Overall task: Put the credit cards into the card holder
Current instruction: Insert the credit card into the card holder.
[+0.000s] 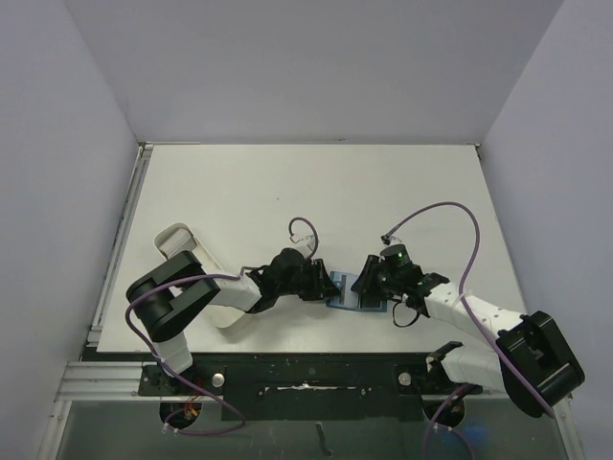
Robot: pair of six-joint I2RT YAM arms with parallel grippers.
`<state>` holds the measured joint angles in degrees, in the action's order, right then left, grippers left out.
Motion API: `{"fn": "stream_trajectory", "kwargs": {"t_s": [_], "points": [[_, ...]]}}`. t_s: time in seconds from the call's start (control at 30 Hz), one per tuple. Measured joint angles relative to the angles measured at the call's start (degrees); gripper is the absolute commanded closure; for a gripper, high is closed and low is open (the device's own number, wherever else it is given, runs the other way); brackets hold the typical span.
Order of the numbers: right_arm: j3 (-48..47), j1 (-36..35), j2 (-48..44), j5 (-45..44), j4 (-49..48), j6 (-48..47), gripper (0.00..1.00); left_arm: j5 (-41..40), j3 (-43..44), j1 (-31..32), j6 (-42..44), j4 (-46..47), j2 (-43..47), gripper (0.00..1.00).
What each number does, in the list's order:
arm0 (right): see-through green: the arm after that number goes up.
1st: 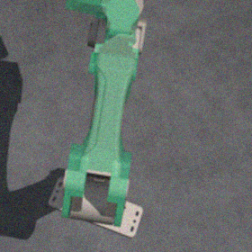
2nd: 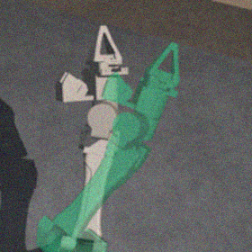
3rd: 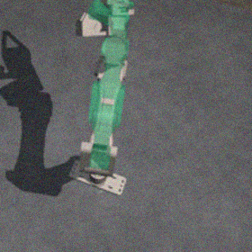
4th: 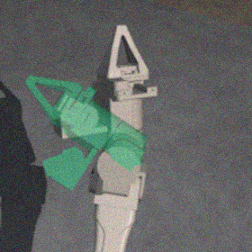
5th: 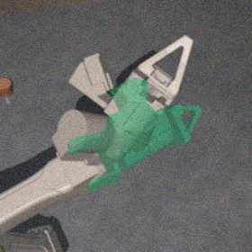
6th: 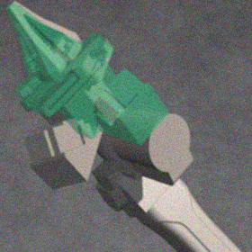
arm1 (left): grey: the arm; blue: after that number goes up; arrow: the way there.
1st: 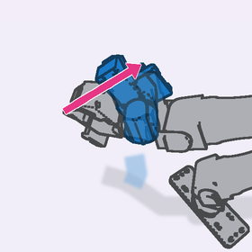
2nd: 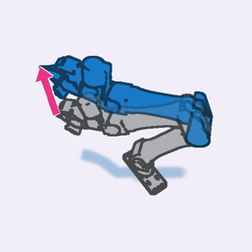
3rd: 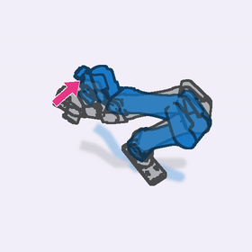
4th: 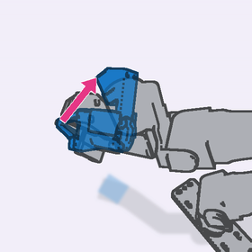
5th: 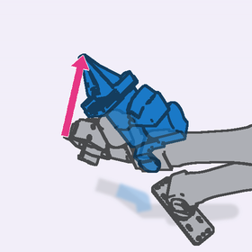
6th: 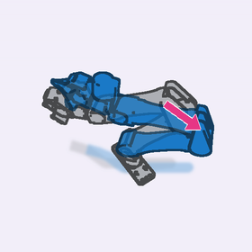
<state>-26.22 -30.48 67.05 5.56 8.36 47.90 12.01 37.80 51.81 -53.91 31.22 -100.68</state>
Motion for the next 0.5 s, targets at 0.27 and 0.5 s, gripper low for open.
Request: {"fn": "stream_trajectory", "kwargs": {"t_s": [0.27,0.5], "points": [[0.9,0.0,0.5,-0.1,-0.2,0.6,0.73,0.4,-1.1,0.0,-1.3,5.0,-1.0,0.68],[2.0,-0.1,1.4,0.0,-2.6,0.8,0.79,0.9,-1.7,0.0,-2.4,8.1,-2.8,0.68]]}}
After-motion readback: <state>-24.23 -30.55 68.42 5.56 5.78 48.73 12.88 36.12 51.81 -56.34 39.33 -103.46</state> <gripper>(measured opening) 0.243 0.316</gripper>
